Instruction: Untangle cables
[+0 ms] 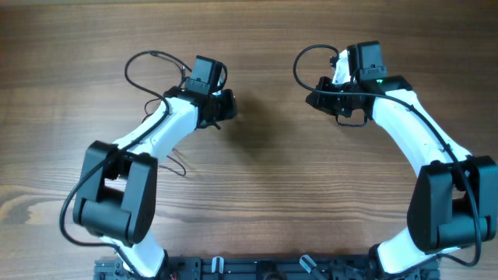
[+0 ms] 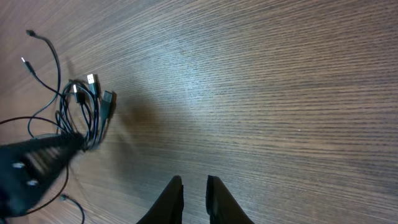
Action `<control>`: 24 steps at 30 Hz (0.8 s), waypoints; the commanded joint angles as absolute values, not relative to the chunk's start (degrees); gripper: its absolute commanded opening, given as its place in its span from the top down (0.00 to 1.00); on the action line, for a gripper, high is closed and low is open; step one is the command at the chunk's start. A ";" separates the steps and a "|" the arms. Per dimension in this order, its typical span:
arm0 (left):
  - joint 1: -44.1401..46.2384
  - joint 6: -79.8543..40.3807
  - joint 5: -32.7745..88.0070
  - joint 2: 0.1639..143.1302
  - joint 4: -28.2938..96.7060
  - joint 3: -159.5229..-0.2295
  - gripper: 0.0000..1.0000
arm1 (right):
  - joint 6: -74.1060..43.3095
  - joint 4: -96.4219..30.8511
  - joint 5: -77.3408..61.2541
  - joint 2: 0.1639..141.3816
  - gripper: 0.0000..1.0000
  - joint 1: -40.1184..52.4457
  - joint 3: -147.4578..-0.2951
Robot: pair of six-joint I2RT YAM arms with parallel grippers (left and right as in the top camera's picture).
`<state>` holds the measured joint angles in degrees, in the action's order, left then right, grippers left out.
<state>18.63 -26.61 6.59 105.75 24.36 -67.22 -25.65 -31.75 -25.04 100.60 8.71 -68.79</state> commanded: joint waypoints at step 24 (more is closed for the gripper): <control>16.43 -17.91 5.48 102.67 24.47 -67.85 0.53 | -25.67 -31.35 -25.30 101.10 0.80 9.06 -68.88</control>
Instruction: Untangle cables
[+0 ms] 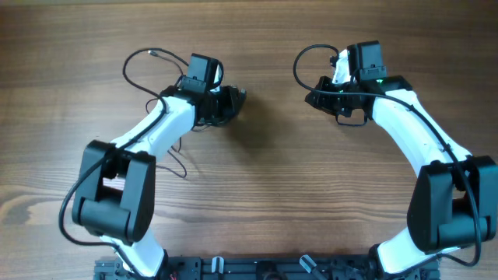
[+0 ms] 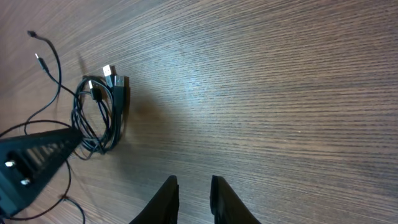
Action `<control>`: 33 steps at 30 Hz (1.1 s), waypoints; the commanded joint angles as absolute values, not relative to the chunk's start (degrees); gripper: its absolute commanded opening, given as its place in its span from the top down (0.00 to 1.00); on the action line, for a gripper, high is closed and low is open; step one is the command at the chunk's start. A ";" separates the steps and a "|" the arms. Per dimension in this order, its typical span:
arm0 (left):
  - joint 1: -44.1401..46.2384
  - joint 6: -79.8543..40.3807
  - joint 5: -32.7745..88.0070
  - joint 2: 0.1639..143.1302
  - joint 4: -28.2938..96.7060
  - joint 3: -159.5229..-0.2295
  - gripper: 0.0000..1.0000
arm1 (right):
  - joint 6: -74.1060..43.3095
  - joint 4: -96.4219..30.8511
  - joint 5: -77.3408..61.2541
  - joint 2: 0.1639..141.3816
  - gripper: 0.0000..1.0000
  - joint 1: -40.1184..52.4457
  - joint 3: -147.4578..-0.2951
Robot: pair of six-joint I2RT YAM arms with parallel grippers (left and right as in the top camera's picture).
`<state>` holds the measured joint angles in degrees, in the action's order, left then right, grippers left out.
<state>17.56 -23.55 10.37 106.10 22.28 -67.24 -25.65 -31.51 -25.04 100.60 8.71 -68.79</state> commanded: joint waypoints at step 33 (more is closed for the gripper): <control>16.49 7.29 7.84 108.20 26.35 -62.87 0.71 | -26.13 -30.74 -25.32 101.10 0.80 9.06 -68.88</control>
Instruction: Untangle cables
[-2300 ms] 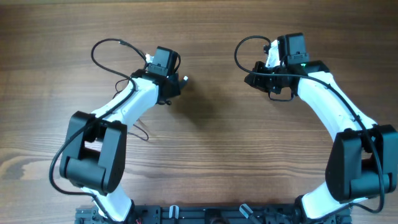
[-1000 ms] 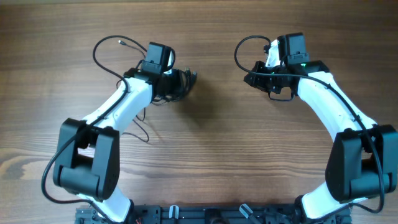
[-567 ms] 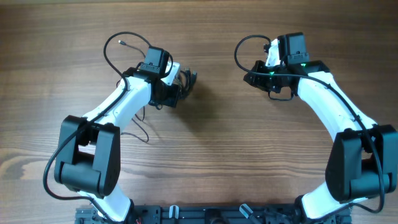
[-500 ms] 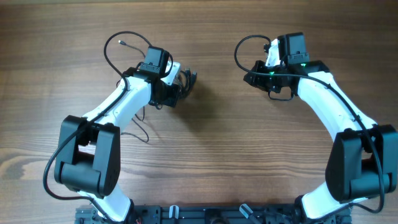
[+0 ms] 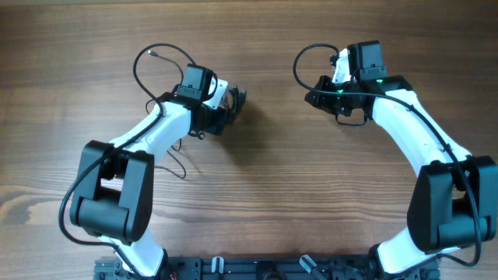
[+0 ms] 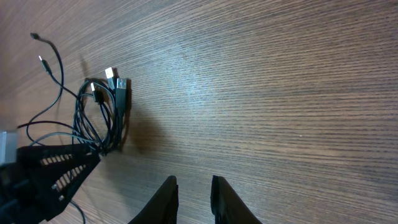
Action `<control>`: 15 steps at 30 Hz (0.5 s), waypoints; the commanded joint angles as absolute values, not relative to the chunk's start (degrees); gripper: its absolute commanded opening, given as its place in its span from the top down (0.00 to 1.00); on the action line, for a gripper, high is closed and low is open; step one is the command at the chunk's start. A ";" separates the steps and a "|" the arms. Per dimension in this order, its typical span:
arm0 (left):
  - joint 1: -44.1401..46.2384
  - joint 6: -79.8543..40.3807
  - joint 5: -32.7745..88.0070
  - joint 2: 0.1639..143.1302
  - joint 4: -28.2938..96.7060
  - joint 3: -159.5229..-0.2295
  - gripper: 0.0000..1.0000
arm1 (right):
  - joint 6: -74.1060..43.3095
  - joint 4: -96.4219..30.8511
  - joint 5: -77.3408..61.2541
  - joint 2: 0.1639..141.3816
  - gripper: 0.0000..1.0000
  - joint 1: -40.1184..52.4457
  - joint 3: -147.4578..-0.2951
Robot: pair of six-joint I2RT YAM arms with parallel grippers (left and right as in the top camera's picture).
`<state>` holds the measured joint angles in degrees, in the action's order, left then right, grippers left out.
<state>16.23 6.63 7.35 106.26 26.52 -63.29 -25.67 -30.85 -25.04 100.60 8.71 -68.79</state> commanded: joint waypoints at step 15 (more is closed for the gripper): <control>16.49 5.13 11.11 92.47 26.30 -63.00 0.96 | -26.96 -29.26 -33.80 101.10 0.67 9.21 -68.88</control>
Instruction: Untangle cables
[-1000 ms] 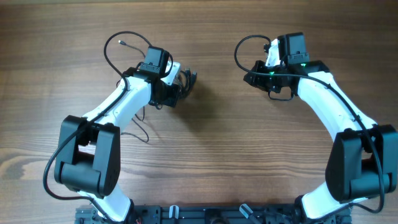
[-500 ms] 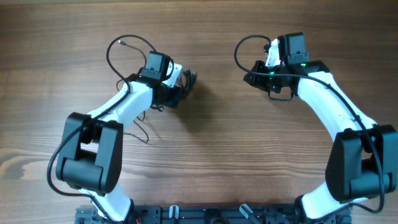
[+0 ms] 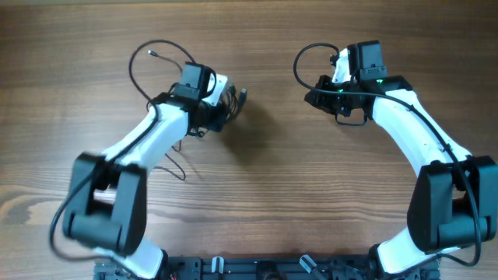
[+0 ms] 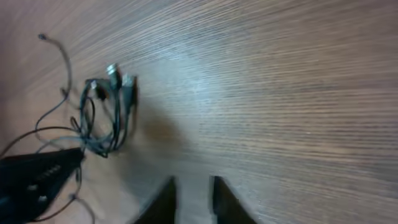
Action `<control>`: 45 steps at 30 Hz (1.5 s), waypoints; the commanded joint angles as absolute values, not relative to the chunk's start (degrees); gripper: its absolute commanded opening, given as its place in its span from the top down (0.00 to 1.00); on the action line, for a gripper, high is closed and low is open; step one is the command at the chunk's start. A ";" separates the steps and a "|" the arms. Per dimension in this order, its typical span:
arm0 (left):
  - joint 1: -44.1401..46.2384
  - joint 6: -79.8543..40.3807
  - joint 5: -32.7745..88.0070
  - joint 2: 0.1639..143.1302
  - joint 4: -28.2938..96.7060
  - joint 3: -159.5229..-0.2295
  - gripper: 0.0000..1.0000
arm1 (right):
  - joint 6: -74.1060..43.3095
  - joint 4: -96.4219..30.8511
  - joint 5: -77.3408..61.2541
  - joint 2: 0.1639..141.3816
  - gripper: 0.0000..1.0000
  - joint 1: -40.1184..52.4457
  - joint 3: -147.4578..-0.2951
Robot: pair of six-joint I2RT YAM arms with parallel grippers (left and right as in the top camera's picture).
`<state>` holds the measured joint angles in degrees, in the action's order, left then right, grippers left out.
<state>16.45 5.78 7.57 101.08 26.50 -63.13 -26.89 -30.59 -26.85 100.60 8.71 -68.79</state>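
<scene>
A tangled bundle of thin black cables (image 3: 232, 99) with several USB plugs lies left of the table's middle. It also shows in the right wrist view as a bundle (image 4: 107, 117) of loops. My left gripper (image 3: 218, 109) is at its near-left edge and appears shut on the loops; its dark tip (image 4: 43, 177) meets the bundle's lower end. A loose cable strand (image 3: 148, 58) arcs away to the far left. My right gripper (image 4: 193, 186) hovers to the right of the bundle, open by a narrow gap, holding nothing.
Another thin cable strand (image 3: 177, 165) trails on the wood under the left arm. The wooden table (image 3: 264, 194) stretches around both arms. A black rail (image 3: 257, 268) runs along the near edge.
The bundle and left gripper sit almost where they were. The left arm's near part is blurred and the right wrist view is smeared. The right gripper's gap looks unchanged.
At first the left gripper held the cables as a tight clump and the right gripper's fingers were close together. Then the bundle lay further right, spread into loops, and the right fingers stood a little wider apart. Later the left wrist had turned, with the bundle staying put.
</scene>
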 commanded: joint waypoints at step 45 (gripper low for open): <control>10.94 14.83 64.36 84.49 36.67 -62.87 0.88 | -20.95 -6.09 -41.21 107.70 0.83 24.03 -68.88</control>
<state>6.83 13.17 64.90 81.28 38.92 -62.94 -22.37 -6.31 -37.10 106.26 24.12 -68.75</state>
